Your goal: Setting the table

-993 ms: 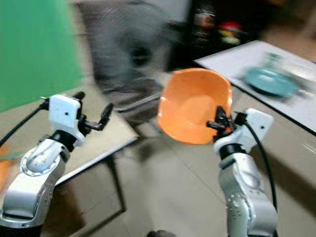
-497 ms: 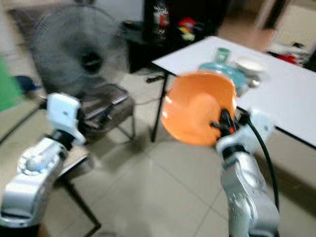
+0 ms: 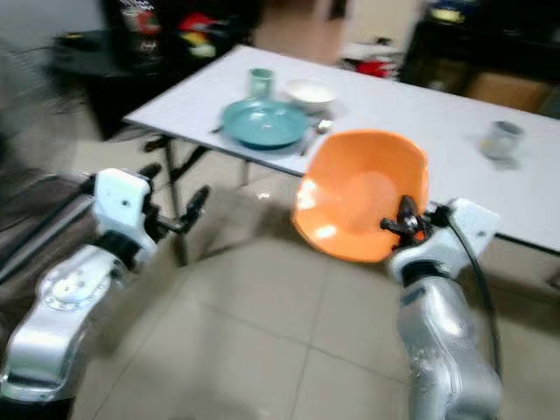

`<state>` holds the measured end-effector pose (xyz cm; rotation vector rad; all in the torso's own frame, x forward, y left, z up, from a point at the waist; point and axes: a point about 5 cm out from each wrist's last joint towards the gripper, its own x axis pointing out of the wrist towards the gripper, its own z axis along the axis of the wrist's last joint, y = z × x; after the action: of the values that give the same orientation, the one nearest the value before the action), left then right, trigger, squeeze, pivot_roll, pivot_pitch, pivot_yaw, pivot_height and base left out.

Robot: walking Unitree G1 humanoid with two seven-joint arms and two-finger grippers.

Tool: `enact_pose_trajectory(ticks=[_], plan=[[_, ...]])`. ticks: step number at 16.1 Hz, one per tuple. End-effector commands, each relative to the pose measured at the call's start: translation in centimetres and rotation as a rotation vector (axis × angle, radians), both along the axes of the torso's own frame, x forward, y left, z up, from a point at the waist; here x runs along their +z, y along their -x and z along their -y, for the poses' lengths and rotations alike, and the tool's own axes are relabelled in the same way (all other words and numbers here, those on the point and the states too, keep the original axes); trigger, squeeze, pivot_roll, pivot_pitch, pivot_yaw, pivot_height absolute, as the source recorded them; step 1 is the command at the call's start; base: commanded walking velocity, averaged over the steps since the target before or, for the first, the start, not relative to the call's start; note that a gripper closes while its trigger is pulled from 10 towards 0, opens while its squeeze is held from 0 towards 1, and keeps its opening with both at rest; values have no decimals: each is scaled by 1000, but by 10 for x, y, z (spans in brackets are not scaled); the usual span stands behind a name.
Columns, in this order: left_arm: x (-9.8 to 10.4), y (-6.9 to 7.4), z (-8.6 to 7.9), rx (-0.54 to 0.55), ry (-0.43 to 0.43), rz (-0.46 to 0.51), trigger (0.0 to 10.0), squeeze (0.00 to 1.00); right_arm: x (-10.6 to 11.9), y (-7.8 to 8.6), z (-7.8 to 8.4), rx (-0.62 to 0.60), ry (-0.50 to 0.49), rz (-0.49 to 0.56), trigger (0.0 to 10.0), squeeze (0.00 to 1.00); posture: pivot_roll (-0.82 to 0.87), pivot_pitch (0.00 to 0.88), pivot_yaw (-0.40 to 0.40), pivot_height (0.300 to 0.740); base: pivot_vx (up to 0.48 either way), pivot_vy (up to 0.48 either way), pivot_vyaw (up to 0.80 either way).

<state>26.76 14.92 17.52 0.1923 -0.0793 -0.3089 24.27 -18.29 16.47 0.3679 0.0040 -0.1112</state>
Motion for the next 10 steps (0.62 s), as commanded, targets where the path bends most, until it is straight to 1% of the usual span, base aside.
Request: enact_pose_trajectory(ticks=[1,5,6,9,10], plan=[[3,-1,6,-21,12,10,10000,0,12,1,5,-13,12,58,10000,0,-8,0,-68,740,292,0,-800],[3,-2,8,-23,12,15,10000,0,13,-2,5,-2,-12,62,10000,0,-11,0,-70,740,293,0,-750],[4,-3,8,-24,18,16,10000,0,14,-3,4,5,-19,61,10000,0,-12,0,-70,740,296,0,0],[-1,-3,6,-5,34,-4,10000,0,12,-6,5,14,22,41,10000,0,-13,0,-69,740,292,0,0],[-5,-4,-1,35,49,-16,10000,0,10,-8,5,28,58,29,10000,0,-7,0,-73,740,296,0,0]])
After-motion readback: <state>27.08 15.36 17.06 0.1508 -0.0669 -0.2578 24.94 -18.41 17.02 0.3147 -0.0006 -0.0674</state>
